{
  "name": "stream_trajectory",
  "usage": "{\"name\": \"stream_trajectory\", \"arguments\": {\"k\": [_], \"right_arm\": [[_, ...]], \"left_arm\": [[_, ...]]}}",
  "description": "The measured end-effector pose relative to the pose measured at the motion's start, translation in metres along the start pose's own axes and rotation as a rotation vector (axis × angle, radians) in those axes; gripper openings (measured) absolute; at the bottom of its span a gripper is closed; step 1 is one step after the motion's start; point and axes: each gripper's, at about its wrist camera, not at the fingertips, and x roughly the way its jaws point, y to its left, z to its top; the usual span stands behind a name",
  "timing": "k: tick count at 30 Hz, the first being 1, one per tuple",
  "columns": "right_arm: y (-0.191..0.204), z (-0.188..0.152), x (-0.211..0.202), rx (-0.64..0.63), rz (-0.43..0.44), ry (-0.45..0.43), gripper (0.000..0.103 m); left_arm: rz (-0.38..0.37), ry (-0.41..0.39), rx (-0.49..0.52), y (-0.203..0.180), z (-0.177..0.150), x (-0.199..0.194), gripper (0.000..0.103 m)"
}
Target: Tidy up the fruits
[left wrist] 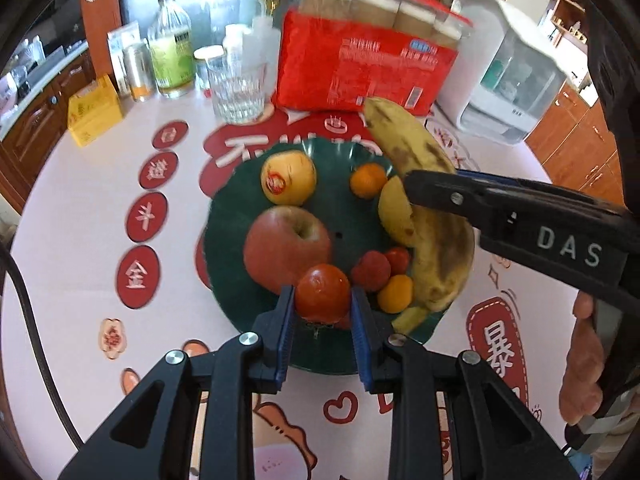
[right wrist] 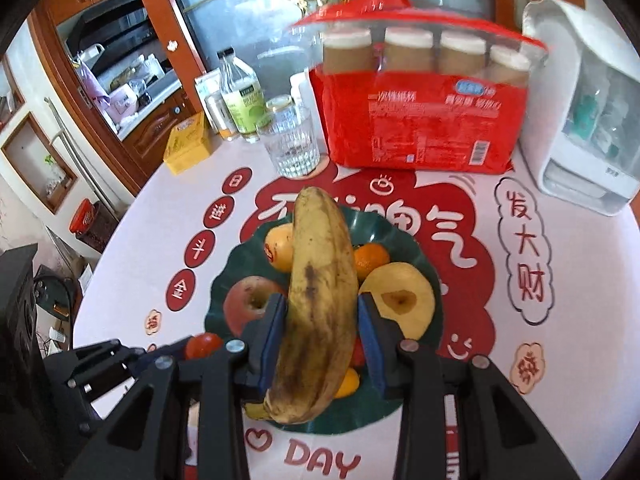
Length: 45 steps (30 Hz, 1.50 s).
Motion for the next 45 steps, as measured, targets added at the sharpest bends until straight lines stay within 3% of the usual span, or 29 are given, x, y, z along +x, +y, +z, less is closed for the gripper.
{"name": "stream_trajectory", "arguments": {"k": [13,15,19,21,23,25,35,45], "right_arm": [[-0.012,-0.006,0.048,0.041,-0.002,-0.023,0.036],[-0.014,-0.005,0.051,0.052,0.013,-0.038,0.026],[-0.009,-0.002,0.051,0.033,-0.001,-0.072,0.026],[-0.006,-0.002,0.053,0.021,-0.012,-0.067,0.026],[-0.005,-0.003,0.053,0.022,-0.005,-0.063,0.026],[-0.005,-0.005,0.052,0.029,0.008,-0.056,0.026],[-0.004,-0.014,0.032,0.027,0.012,-0.053,0.026],[0.001,-0.036,-0.012,0.011,-0.056,-0.048,0.026]], "left_arm": [[-0.001,0.055,-0.008,0.002,-0.002,0.042,0.025],[-0.005,0.057,-0.012,0.002,-0.002,0.045,0.025],[-0.003,0.060,-0.021,0.003,-0.001,0.048,0.026],[0.003,0.070,-0.026,0.003,-0.001,0.050,0.033],[0.018,0.071,-0.039,0.006,-0.002,0.050,0.055],[0.020,0.058,-0.057,0.009,-0.002,0.047,0.069],[0.035,0.033,-0.068,0.012,-0.004,0.020,0.079],[0.088,0.002,-0.076,0.014,-0.025,-0.031,0.086]]}}
